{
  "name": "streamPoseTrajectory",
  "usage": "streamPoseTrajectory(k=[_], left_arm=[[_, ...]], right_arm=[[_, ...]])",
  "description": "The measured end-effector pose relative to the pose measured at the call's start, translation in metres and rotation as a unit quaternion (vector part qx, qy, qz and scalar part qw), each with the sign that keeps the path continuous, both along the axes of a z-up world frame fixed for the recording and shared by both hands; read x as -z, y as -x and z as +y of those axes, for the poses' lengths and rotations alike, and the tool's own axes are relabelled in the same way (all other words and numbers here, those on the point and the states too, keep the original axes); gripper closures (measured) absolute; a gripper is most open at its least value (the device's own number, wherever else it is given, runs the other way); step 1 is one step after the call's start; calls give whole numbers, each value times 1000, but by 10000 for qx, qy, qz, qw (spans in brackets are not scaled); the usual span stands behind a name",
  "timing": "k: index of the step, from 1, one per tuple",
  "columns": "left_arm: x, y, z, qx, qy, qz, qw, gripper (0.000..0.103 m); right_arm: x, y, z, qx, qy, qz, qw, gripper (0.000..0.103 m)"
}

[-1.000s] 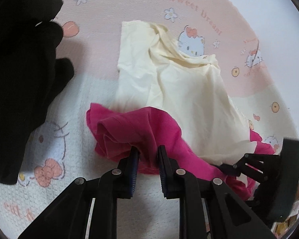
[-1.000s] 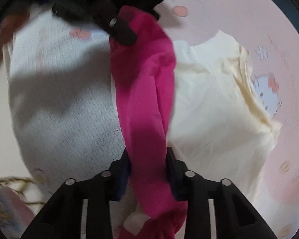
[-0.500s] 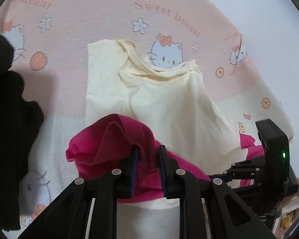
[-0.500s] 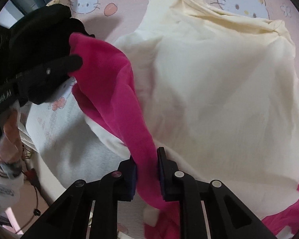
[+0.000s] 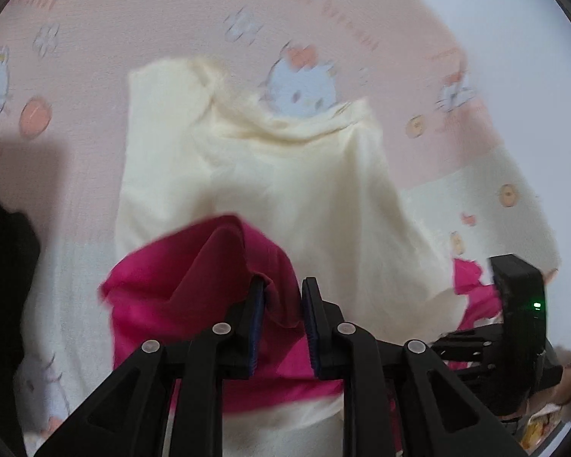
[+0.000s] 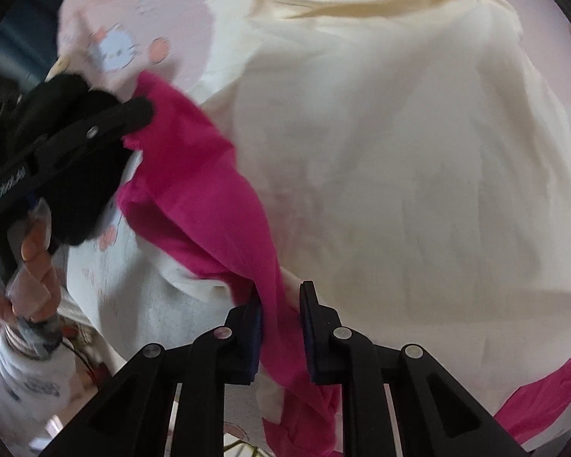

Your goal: Fold clothes

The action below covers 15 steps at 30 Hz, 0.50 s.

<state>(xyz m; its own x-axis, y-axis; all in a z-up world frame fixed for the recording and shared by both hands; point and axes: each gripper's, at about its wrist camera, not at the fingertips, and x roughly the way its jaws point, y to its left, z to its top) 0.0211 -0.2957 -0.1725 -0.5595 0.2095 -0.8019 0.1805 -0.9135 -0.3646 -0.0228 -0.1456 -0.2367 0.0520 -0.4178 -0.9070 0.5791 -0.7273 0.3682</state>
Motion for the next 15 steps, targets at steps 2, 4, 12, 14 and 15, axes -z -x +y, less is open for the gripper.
streamPoseTrajectory(k=[2,4,12,14,15], left_arm=[[4,1,-7,-66,-140,-221,9996,53],[7,-1,-15,-171,-304,-319,9989,40],[0,-21,-46,-641,-445,-269,9966,40],[2,-27,-53,-788,-404,-313,9956,40],[4,-31,-57,-876,-390,-325,9949,40]], right_arm=[[-1,0,2,-53,-50,99,9999,87],[-3,-3,-1,-163,-161,265,9994,87],[-10,-9,-5,-509,-603,685,9945,60],[-16,-11,-8,-598,-549,713,9941,55],[-20,-13,-8,-654,-524,784,9934,54]])
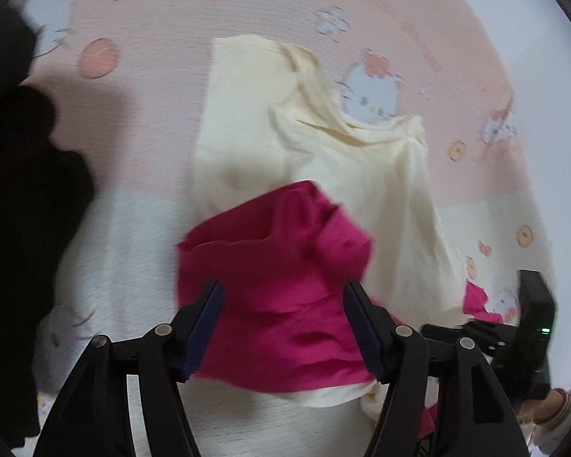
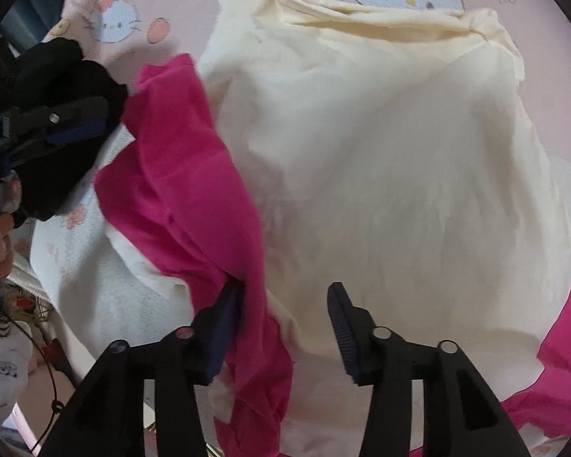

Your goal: Fold clothes

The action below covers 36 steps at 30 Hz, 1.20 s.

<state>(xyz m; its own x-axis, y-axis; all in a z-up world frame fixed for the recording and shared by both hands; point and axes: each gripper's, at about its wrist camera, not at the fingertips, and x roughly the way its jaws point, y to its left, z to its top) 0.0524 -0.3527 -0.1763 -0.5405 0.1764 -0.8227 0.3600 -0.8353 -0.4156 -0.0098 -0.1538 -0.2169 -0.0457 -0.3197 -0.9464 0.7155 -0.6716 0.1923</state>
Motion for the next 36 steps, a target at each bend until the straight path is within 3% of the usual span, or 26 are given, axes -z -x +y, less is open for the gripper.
streamPoseTrajectory(k=[3,7,12,16,19,25,33,35,36], left_arm=[[7,-11,-10,-190,-29,-33,9998,40],[20,-20,-19,-370,-87,-110,9992,40],[26,-16,-15,-160,310,-20,9994,40],[35,-5,-14,-64,656,-142,9977,40],[43,1,-14,34,741,-157,9971,40],[56,13,-14,136,553,-223,9981,41],[60,24,-10,176,817,-294,9961,56],[60,26,-9,175,816,-304,9960,65],[60,26,-9,177,828,-296,9960,69]], right_arm=[[-10,-4,-4,-184,44,219,9996,45],[-22,-3,-22,-361,81,377,9986,44],[-15,23,-48,-264,229,62,9994,44],[-20,30,-69,-311,320,83,9990,44],[-19,41,-89,-297,466,-41,9985,44],[-6,60,-122,-217,554,-154,9981,44],[14,73,-146,-109,680,-185,9975,45],[15,72,-151,-151,715,-92,9973,59],[17,72,-154,-165,655,-75,9977,76]])
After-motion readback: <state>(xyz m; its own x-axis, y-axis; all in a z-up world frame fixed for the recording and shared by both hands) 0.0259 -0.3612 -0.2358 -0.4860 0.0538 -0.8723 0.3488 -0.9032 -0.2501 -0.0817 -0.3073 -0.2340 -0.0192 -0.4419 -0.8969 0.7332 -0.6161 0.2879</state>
